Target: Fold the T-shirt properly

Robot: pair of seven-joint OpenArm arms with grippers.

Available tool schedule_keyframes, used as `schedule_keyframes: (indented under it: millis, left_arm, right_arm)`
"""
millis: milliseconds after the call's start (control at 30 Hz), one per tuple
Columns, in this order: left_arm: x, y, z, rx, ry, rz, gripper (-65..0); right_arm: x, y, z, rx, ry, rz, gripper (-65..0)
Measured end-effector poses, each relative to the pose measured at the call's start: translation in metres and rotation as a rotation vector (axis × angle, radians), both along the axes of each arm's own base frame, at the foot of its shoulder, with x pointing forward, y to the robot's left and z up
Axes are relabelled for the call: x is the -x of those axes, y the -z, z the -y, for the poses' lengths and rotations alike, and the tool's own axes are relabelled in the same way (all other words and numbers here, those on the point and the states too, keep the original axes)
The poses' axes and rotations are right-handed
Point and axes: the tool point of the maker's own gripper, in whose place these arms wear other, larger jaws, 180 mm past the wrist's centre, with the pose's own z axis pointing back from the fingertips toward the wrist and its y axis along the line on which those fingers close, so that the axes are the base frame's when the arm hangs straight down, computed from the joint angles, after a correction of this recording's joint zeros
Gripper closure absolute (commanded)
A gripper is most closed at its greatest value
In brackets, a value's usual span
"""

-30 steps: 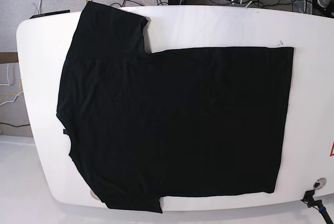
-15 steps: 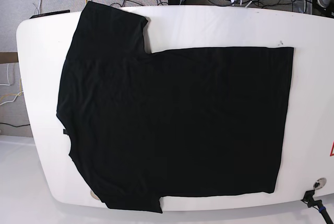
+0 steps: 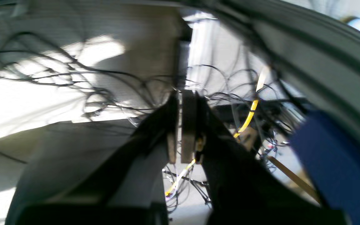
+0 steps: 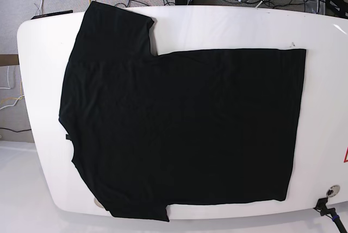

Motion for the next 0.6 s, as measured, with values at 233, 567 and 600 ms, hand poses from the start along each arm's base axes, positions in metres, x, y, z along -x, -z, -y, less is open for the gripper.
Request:
schedule_keyframes:
  millis: [233,567,600]
  left_arm:
    - [-0.001,0.0,-0.02,-0.043,0.001,0.003,-0.5]
    - [0.004,0.0,-0.016,-0.037,0.001,-0.001,-0.5]
    - [0.004,0.0,-0.016,-0.037,-0.002,0.003,-0.7]
  right_arm:
    - [0.001,0.001,0.019,0.041,-0.002,-0.002,-0.9]
    - [-0.003,0.001,0.023,0.044,-0.081,0.02,-0.9]
    - [-0.009,0.001,0.022,0.041,-0.082,0.042,-0.9]
